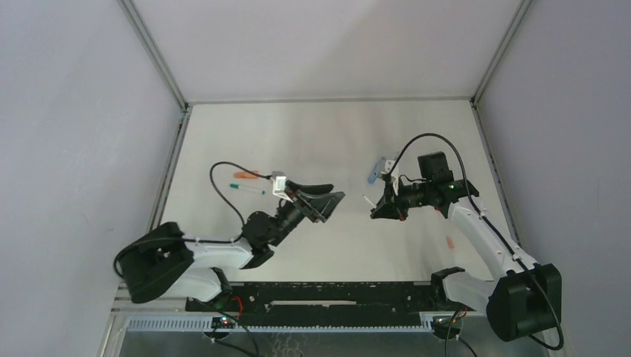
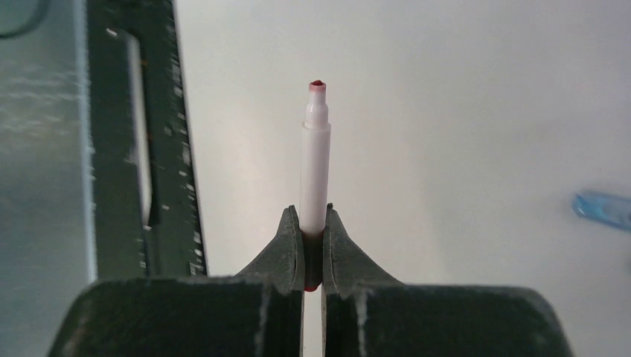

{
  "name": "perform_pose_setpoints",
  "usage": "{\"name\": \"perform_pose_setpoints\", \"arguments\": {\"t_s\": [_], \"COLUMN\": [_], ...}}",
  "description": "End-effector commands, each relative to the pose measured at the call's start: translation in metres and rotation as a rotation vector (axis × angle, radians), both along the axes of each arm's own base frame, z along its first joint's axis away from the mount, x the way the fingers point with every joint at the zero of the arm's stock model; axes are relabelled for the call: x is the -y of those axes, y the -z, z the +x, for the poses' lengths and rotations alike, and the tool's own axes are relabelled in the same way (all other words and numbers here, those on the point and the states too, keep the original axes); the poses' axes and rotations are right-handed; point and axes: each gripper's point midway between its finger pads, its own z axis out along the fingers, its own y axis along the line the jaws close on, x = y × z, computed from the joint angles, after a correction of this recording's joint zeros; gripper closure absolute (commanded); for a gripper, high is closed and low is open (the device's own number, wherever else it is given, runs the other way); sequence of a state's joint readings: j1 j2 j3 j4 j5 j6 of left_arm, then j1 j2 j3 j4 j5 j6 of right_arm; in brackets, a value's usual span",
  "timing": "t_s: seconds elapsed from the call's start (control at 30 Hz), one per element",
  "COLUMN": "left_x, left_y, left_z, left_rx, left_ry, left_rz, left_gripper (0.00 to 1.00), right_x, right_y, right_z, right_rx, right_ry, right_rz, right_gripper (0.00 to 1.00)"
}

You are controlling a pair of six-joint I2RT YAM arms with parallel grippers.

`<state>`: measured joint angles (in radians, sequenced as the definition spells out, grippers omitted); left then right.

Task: Insert the pens into the pen caps
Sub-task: Pick up the pen cap from the center of the board.

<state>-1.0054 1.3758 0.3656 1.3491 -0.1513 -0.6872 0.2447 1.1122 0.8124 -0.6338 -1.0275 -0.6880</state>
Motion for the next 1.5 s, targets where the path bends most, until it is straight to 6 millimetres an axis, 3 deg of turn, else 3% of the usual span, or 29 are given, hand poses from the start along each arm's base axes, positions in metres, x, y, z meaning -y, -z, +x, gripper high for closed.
{"name": "perform_pose_setpoints", "arguments": {"t_s": [0.0, 0.17, 0.27, 0.37, 0.5, 0.8, 0.97, 1.23, 1.33, 1.47], "left_x": [-0.038, -0.09, -0.124, -0.143, -0.148, -0.135, -0.134, -0.136, -0.136, -0.136], "left_y": [0.024, 0.075, 0.084, 0.091, 0.092, 0.104, 0.105, 0.104, 0.104, 0.105], "left_z": [0.009, 0.019, 0.022, 0.02, 0.022, 0.034, 0.035, 0.034, 0.034, 0.034], "left_rx": [0.024, -0.019, -0.055, -0.063, -0.077, -0.134, -0.135, -0.132, -0.131, -0.132], "left_ry": [-0.084, -0.252, -0.367, -0.425, -0.453, -0.448, -0.444, -0.45, -0.445, -0.443], "left_rz": [0.15, 0.539, 0.651, 0.668, 0.644, 0.741, 0.747, 0.731, 0.731, 0.732], "left_gripper": [0.28, 0.23, 0.11, 0.03, 0.0, 0.0, 0.0, 0.0, 0.0, 0.0], "right_x": [0.035, 0.051, 0.051, 0.05, 0.051, 0.04, 0.037, 0.048, 0.059, 0.1], "right_y": [0.03, 0.068, 0.088, 0.109, 0.129, 0.152, 0.153, 0.125, 0.112, 0.09], "right_z": [0.014, 0.018, 0.023, 0.032, 0.042, 0.043, 0.042, 0.047, 0.054, 0.074], "right_rx": [0.081, -0.027, -0.066, -0.082, -0.124, -0.156, -0.167, -0.195, -0.201, -0.178], "right_ry": [0.041, 0.071, 0.091, 0.118, 0.175, 0.158, 0.148, 0.173, 0.226, 0.395], "right_rz": [-0.248, -0.391, -0.469, -0.568, -0.647, -0.747, -0.751, -0.635, -0.58, -0.53], "right_gripper": [1.0, 1.0, 1.0, 1.0, 0.99, 0.97, 0.96, 0.97, 0.98, 0.99]}}
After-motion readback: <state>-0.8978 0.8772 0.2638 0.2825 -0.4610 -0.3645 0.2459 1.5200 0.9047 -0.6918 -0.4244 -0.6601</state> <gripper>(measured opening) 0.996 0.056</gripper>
